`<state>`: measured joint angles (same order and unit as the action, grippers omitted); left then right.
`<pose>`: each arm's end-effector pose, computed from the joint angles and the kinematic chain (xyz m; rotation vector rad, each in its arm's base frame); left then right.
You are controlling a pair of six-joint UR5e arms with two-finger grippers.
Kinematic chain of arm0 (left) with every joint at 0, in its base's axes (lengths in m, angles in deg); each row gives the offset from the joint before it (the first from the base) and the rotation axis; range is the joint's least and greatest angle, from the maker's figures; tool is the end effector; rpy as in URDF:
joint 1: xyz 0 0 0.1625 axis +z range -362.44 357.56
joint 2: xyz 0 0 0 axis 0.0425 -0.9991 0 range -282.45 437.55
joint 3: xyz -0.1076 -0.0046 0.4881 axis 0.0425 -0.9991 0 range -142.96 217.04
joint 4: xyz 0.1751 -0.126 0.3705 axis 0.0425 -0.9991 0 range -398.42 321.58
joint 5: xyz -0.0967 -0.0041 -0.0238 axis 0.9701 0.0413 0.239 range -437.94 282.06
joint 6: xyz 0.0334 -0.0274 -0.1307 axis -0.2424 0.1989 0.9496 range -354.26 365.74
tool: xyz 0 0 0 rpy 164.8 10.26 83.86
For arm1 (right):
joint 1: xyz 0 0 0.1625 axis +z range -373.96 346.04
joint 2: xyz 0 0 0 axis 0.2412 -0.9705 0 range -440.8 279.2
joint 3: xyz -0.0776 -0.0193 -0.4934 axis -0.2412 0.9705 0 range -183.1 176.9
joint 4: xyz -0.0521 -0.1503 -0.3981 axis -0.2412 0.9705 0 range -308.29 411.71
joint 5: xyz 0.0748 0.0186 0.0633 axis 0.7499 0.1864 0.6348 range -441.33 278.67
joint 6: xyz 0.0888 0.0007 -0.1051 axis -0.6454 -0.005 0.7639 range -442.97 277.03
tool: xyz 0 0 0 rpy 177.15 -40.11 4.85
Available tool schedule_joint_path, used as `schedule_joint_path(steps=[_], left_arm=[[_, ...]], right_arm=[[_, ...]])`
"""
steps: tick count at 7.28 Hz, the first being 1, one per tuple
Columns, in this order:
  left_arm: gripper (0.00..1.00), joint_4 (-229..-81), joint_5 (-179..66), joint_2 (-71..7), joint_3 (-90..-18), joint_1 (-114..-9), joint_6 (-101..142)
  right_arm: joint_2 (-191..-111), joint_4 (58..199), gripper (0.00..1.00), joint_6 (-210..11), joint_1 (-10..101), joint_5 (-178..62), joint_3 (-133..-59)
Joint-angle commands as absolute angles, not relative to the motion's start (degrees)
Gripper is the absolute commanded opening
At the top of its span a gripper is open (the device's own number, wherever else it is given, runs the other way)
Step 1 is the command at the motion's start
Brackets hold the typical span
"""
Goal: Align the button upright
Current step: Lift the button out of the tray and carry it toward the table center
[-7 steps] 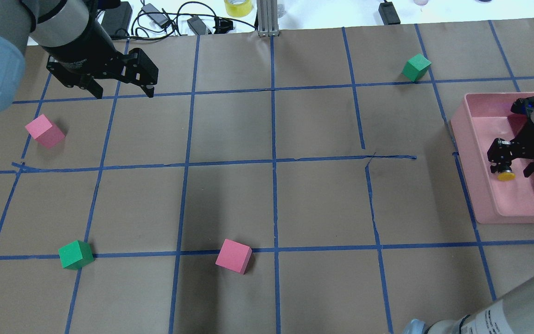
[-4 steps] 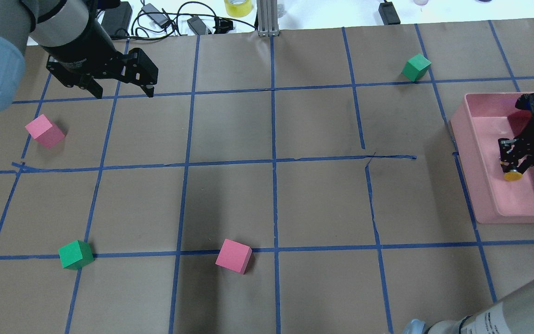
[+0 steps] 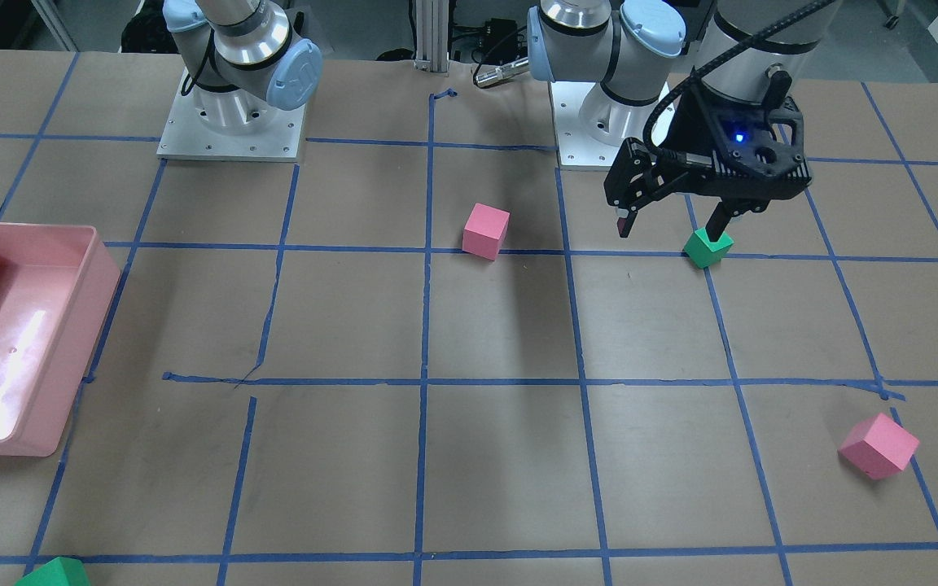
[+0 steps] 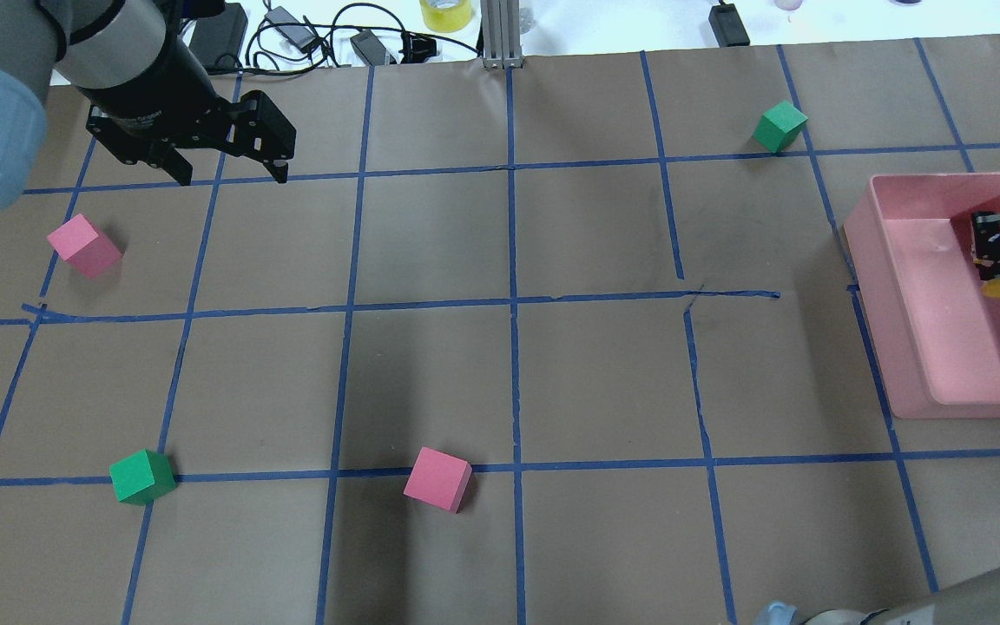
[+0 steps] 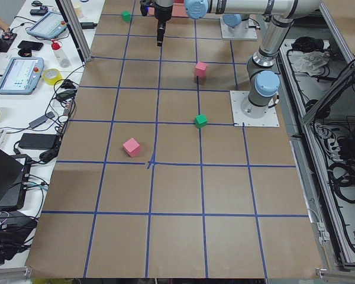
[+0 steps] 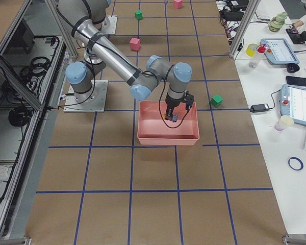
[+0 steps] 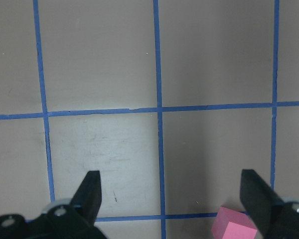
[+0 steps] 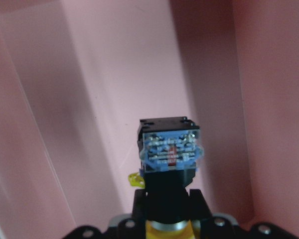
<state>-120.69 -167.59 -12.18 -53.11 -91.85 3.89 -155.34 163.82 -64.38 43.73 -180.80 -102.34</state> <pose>-0.1288 -0.5240 0.5404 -0.0351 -3.1310 0.2151 -0.2255 -0.5636 0.3340 -0.3539 -2.9861 -0.1685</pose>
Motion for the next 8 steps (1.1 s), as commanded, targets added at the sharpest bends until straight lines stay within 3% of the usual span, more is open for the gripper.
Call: schedule_joint_path(steps=[1, 5, 8], left_arm=[[1.00, -120.7, -167.6, -12.2, -53.1, -91.8, 3.9], [1.00, -120.7, -167.6, -12.2, -53.1, -91.9, 3.9], [1.00, -120.7, -167.6, -12.2, -53.1, -91.8, 3.9]], right_arm=[[-156.0, 153.9, 0.00, -65.1, 48.2, -182.0, -94.3], [-154.0, 154.3, 0.00, -85.1, 68.9, -180.7, -93.3], [-144.8, 168.3, 0.00, -95.3, 81.5, -171.8, -92.9]])
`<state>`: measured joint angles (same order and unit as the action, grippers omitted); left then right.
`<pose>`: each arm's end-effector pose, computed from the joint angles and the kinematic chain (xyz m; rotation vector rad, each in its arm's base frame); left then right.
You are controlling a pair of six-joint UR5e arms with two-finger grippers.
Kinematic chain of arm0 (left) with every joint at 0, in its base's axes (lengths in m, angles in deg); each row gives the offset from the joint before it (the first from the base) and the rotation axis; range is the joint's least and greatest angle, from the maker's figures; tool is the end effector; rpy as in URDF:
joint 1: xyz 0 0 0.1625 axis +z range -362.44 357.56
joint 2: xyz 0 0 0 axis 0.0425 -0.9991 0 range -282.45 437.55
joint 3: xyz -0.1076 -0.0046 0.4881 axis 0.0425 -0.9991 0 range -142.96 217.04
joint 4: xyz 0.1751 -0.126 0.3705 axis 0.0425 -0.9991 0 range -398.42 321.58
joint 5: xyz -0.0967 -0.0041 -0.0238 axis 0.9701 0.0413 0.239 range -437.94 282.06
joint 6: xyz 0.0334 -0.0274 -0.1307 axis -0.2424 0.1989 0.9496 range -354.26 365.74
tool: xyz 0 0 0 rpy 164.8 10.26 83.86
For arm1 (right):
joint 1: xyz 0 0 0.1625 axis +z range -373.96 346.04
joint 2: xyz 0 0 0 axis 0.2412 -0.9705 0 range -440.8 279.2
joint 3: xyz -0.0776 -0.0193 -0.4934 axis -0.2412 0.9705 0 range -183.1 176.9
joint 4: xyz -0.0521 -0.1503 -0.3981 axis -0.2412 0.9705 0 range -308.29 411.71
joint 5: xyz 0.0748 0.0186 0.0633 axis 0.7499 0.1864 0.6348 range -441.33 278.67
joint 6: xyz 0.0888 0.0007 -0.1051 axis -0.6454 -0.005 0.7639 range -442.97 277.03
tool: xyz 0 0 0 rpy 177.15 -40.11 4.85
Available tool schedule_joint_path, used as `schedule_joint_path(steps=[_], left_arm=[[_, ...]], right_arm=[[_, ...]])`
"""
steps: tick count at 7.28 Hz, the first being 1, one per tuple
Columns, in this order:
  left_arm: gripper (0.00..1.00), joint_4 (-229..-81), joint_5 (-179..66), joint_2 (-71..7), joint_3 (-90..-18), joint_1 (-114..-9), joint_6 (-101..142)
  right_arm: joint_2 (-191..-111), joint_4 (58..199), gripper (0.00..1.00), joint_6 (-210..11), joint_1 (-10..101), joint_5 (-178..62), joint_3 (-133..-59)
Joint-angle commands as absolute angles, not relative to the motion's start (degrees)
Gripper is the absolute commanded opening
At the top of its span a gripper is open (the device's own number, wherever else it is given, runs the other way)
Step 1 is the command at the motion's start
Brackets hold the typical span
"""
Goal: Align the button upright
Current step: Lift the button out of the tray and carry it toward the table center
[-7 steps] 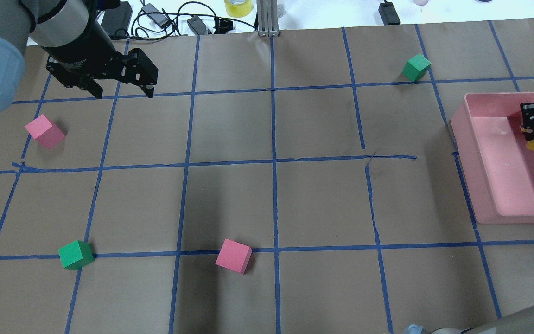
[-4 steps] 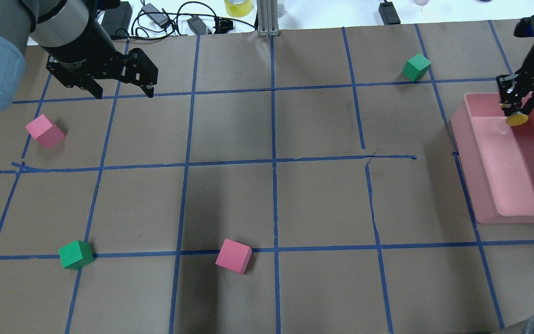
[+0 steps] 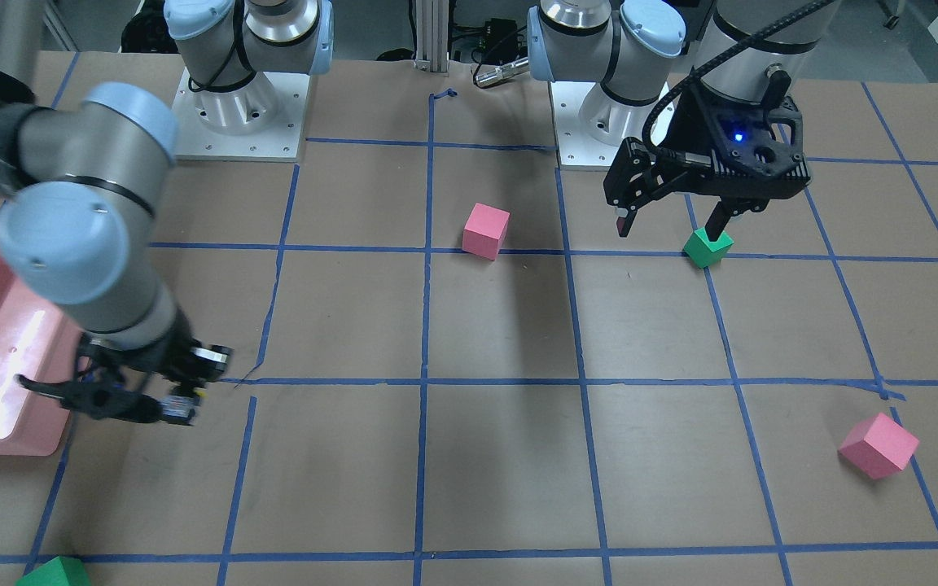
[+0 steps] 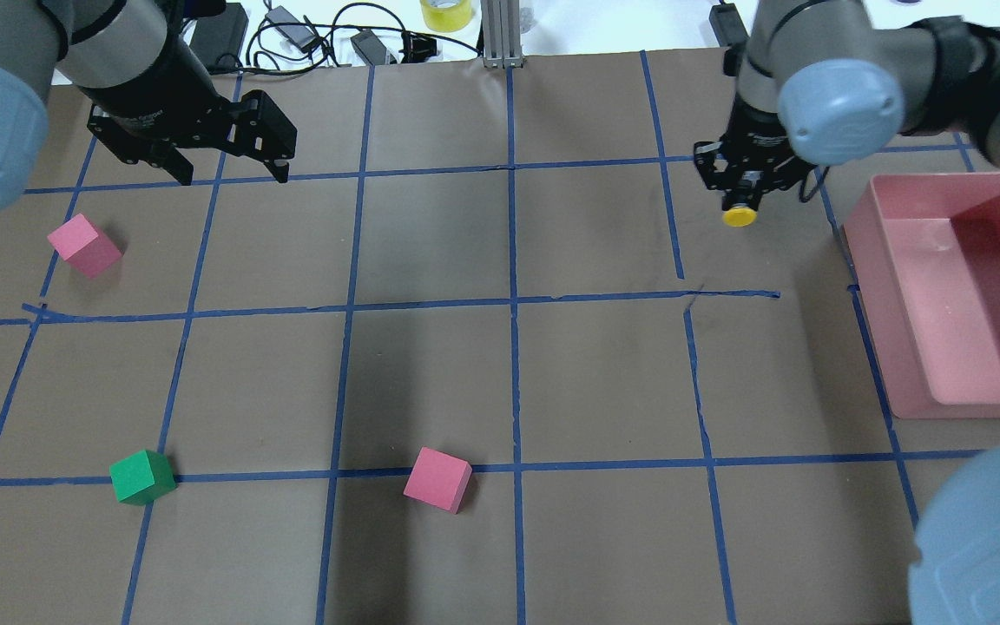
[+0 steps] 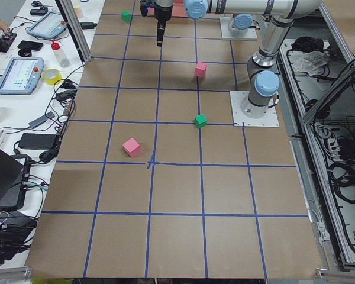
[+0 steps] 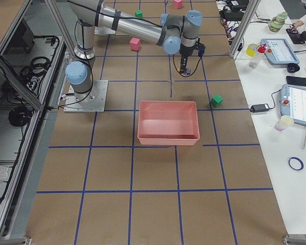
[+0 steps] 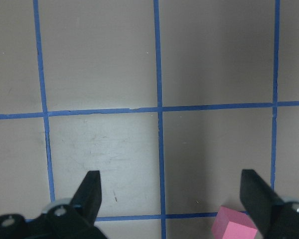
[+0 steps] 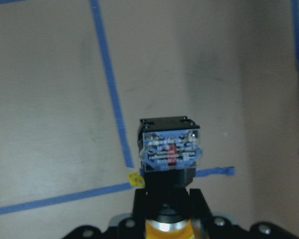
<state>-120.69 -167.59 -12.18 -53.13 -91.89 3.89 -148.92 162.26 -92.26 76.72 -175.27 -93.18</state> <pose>-0.1292 -0.5239 0.5402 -0.0362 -3.1309 0.2145 0.1316 -0.6590 0.3343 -0.2295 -3.0622 -0.0285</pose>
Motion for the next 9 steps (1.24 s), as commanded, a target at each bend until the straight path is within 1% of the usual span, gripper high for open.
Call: schedule_joint_path(steps=[1, 2, 3, 5, 9], left_arm=[[1.00, -120.7, -167.6, -12.2, -53.1, -91.9, 3.9], [1.00, -120.7, -167.6, -12.2, -53.1, -91.9, 3.9], [1.00, -120.7, -167.6, -12.2, -53.1, -91.8, 3.9], [1.00, -120.7, -167.6, -12.2, -53.1, -91.9, 3.9], [1.00, -120.7, -167.7, -12.2, -53.2, -92.0, 3.9]], right_arm=[[-143.2, 172.2, 0.00, -95.2, 84.2, -170.7, -92.9], [-142.1, 173.4, 0.00, -96.3, 86.4, -169.8, -92.8], [-140.6, 177.3, 0.00, -103.3, 89.3, -168.2, -92.8], [-135.8, 183.7, 0.00, -107.0, 93.4, -167.9, -92.7], [-135.4, 184.4, 0.00, -109.2, 95.9, -164.0, -92.6]])
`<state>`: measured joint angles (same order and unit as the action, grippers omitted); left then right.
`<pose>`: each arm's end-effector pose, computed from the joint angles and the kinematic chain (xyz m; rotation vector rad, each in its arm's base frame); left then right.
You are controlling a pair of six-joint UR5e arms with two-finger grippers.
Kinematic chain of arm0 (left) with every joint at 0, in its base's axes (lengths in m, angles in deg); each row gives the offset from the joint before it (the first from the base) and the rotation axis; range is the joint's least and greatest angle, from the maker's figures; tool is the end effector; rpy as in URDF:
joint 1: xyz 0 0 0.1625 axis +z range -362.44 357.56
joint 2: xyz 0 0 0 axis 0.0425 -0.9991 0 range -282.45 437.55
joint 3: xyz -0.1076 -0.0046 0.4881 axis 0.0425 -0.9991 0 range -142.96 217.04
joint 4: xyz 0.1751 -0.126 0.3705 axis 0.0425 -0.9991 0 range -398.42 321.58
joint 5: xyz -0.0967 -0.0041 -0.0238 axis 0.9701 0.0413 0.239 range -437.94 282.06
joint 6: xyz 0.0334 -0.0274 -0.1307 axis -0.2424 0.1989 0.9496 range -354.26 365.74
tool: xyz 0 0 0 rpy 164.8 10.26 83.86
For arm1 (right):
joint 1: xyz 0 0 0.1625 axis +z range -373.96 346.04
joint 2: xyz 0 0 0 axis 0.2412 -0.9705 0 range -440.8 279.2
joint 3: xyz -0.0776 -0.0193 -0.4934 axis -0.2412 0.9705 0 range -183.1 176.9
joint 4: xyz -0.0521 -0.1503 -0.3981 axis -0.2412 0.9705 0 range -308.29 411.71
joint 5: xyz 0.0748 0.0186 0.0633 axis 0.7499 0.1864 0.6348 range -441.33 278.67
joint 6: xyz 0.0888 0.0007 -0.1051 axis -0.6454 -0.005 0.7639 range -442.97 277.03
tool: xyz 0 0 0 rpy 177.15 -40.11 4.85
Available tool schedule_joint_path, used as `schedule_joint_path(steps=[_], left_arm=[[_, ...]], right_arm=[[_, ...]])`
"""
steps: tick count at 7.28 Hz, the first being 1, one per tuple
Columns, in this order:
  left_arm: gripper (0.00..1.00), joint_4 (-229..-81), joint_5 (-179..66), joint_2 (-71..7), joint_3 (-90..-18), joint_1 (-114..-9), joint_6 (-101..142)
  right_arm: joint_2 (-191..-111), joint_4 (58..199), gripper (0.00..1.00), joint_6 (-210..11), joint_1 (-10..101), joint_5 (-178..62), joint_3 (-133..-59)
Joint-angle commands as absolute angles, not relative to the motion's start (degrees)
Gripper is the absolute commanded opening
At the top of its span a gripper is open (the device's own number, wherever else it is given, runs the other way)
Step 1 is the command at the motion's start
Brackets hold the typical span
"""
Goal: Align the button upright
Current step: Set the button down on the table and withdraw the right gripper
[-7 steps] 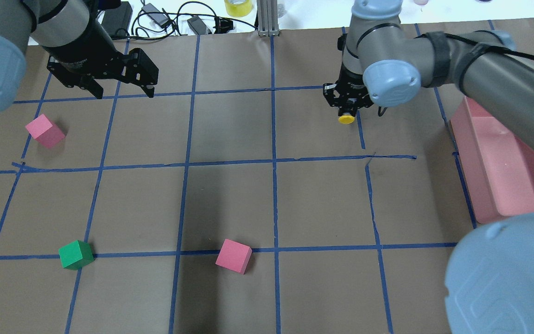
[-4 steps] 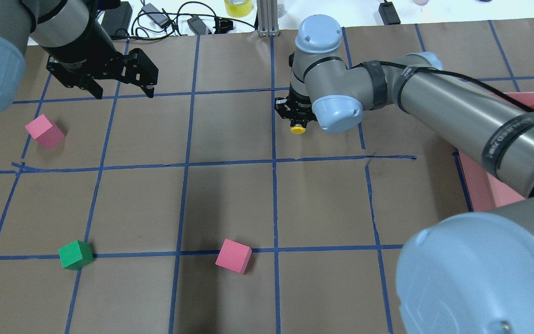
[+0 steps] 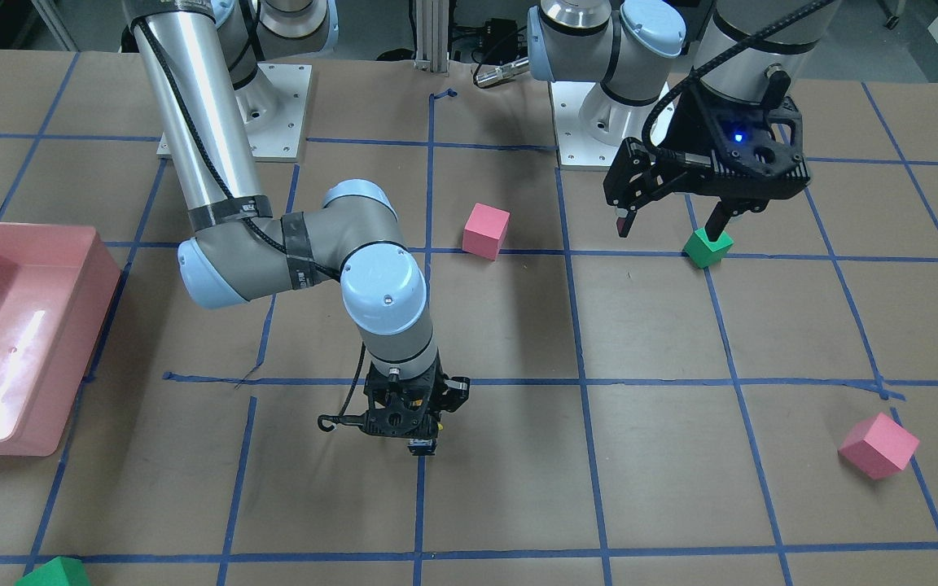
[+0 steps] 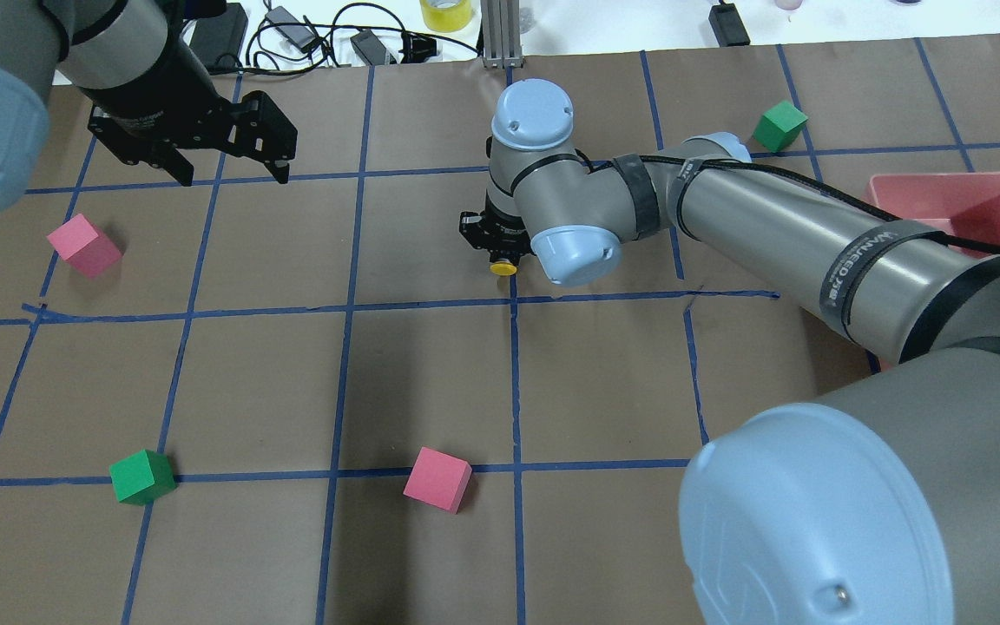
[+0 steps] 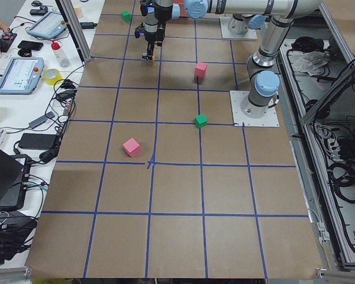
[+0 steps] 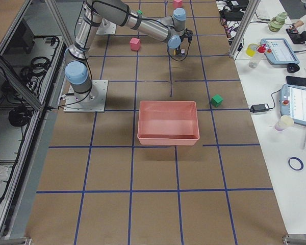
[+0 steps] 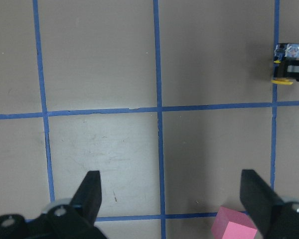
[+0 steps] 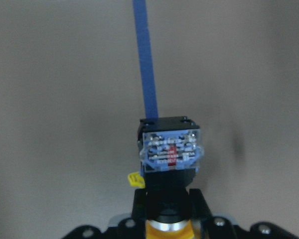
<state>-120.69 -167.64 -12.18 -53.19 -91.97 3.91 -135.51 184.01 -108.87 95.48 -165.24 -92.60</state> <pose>-0.1298 -0.5236 0.5396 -0.0378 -3.1318 0.2129 0.3858 -0.6487 0.2155 0.1583 2.9866 -0.1198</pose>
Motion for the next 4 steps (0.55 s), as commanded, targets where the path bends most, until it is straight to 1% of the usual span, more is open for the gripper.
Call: schedule_joint_path(steps=[1, 3, 4], left_arm=[[1.00, -120.7, -167.6, -12.2, -53.2, -92.0, 3.9], [1.00, -120.6, -167.6, -12.2, -53.3, -92.0, 3.9], [1.00, -120.6, -167.5, -12.2, -53.5, -92.0, 3.9]], right_arm=[[-135.5, 184.4, 0.00, -108.8, 95.9, -162.7, -92.7], [-134.9, 184.4, 0.01, -108.4, 95.9, -162.5, -92.7], [-134.8, 184.4, 0.48, -107.5, 95.9, -162.5, -92.8]])
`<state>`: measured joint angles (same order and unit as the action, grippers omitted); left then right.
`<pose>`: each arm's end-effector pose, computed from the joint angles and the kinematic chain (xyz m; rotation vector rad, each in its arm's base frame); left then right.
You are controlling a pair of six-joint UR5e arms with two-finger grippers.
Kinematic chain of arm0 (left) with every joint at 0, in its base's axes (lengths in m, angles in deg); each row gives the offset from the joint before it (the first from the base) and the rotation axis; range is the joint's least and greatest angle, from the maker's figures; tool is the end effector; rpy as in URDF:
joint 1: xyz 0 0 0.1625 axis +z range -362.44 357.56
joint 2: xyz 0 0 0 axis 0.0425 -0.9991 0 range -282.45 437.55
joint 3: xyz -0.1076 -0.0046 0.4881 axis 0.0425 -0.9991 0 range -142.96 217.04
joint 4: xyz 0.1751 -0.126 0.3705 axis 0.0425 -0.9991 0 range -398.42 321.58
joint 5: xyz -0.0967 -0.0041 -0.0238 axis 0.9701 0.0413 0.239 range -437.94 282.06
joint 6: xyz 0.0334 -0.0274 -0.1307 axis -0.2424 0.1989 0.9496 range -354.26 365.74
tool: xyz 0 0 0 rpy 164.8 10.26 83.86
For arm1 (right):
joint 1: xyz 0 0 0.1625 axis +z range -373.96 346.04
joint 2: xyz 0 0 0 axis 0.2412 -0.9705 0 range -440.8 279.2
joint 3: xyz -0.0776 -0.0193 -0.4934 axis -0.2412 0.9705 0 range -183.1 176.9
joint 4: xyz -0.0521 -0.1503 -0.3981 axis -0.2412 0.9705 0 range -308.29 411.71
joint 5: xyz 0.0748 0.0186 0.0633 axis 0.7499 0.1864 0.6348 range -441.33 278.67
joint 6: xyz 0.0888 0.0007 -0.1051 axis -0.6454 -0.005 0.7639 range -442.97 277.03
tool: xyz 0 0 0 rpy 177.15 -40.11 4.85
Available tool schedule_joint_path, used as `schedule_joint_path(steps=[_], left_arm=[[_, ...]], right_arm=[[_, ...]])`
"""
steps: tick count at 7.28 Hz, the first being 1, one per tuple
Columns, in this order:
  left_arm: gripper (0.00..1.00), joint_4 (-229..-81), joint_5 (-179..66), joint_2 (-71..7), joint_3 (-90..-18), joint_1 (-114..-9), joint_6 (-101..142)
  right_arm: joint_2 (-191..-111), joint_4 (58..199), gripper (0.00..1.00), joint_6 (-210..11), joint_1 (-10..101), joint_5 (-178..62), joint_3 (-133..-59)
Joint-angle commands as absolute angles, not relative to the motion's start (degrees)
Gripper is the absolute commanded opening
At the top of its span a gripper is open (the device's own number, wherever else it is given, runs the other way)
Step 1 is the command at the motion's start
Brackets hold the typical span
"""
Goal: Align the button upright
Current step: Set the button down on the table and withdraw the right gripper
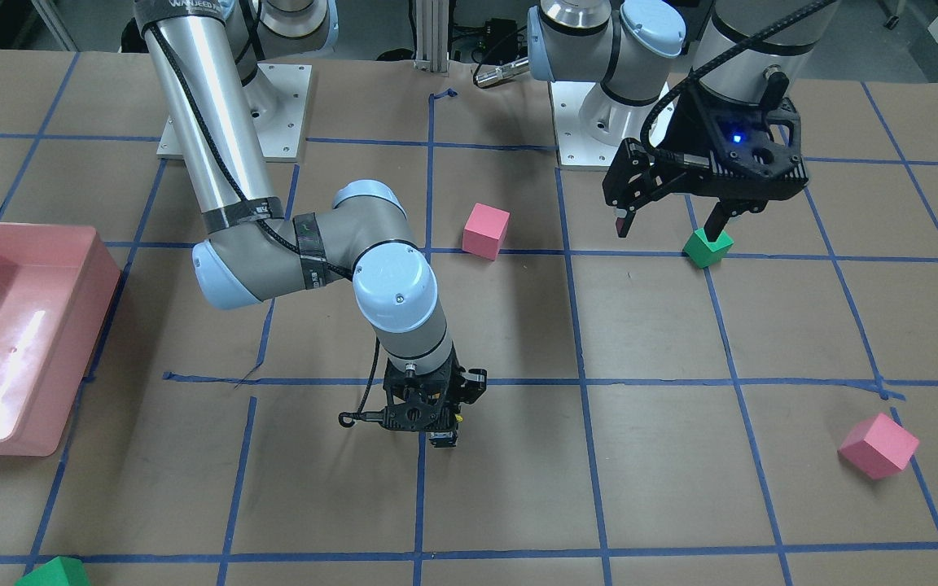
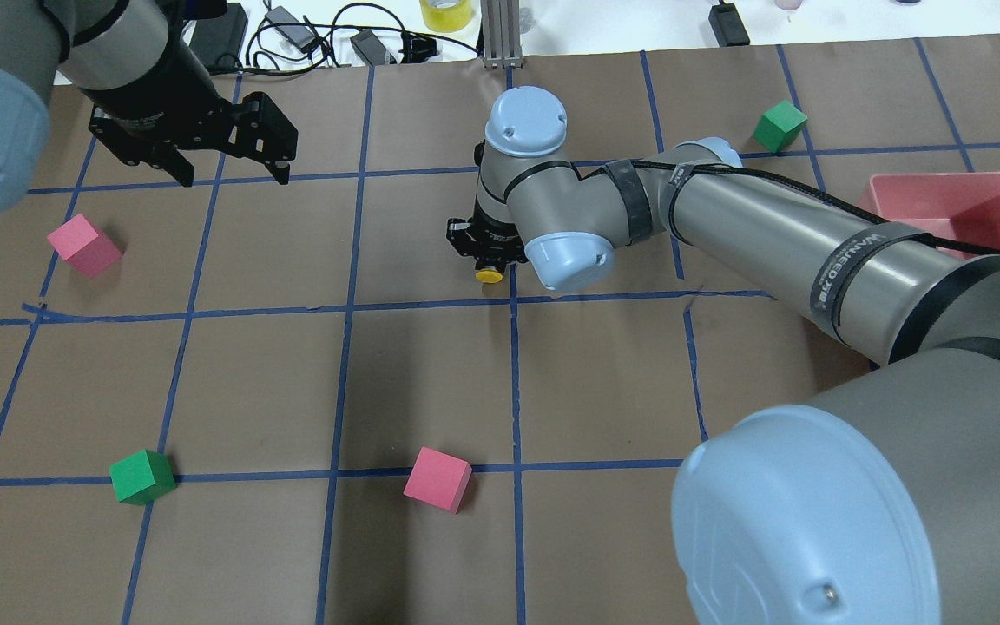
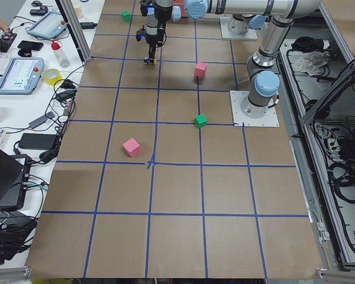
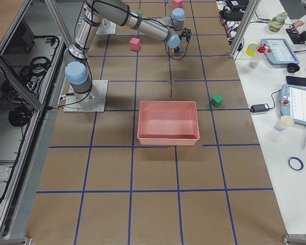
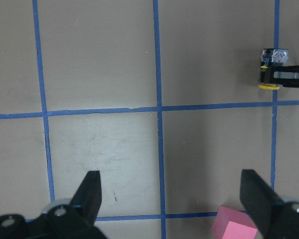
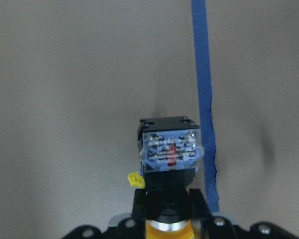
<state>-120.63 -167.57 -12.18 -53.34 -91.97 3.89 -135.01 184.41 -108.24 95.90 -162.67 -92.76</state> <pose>-0.1299 -0.5234 0.5384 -0.0384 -3.1307 0.2104 0.3963 -0.6440 0.2093 0.1254 2.9498 -0.0869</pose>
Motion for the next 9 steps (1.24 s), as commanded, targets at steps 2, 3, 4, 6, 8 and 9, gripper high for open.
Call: schedule_joint_path(steps=[2, 3, 4, 6, 8, 9], left_arm=[[1.00, -120.1, -167.7, -12.2, -53.7, -92.3, 4.1], [1.00, -120.1, -167.7, -12.1, -54.1, -92.7, 5.2], [1.00, -119.2, -167.6, -11.7, -55.8, -92.9, 6.4], [1.00, -102.7, -167.8, -10.9, -64.8, -94.6, 8.1], [1.00, -87.4, -167.8, -11.6, -73.3, -97.4, 8.0], [1.00, -78.0, -168.2, -12.4, -78.0, -99.4, 8.1]], right_arm=[[-135.4, 184.2, 1.00, -107.2, 95.8, -162.5, -92.9], [-137.0, 184.0, 1.00, -107.1, 95.7, -162.9, -92.8], [-140.8, 183.2, 1.00, -106.6, 94.9, -163.2, -93.9], [-148.1, 171.7, 1.00, -105.0, 91.6, -163.9, -94.9], [-158.3, 156.1, 1.00, -92.2, 84.2, -164.0, -94.9], [-162.1, 149.2, 1.00, -85.1, 80.4, -168.4, -94.8]])
